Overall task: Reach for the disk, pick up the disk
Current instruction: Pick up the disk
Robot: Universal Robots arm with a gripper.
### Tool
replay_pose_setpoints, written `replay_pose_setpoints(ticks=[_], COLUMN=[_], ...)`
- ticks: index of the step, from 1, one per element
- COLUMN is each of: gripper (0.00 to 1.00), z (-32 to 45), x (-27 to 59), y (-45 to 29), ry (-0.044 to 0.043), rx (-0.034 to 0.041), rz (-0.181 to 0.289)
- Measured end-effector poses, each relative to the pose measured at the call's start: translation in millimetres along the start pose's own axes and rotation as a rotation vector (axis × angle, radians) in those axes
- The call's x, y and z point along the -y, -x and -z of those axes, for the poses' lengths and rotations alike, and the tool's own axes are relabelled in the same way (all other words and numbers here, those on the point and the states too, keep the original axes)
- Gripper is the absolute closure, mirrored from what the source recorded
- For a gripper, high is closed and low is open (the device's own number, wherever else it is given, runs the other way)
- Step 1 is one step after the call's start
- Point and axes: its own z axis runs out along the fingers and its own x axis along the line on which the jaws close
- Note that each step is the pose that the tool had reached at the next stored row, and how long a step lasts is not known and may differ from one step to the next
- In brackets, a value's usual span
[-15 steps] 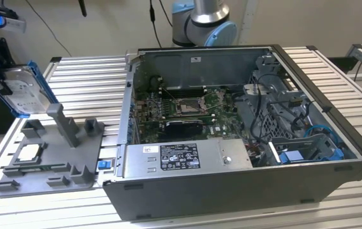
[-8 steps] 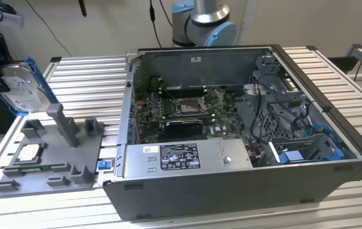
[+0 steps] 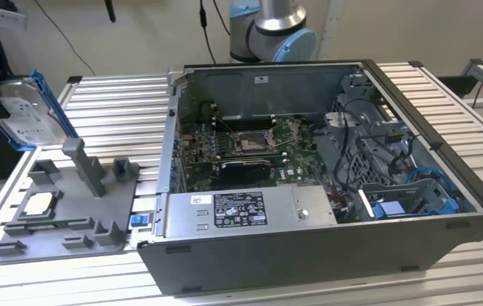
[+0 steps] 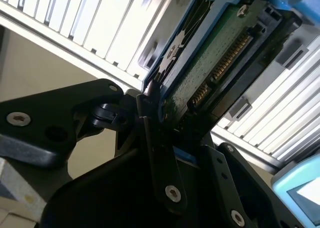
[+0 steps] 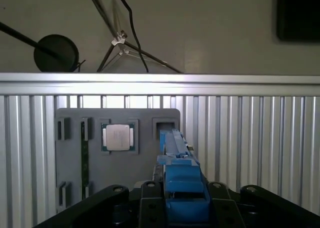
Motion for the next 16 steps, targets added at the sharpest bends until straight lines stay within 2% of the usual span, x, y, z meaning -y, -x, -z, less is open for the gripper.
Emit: replay_pose_setpoints(ticks=[16], gripper=[1.0], z=[15.0], x=[-0.4], y=[1.1], ry=[0.0], rx=[0.0], rz=[0.0])
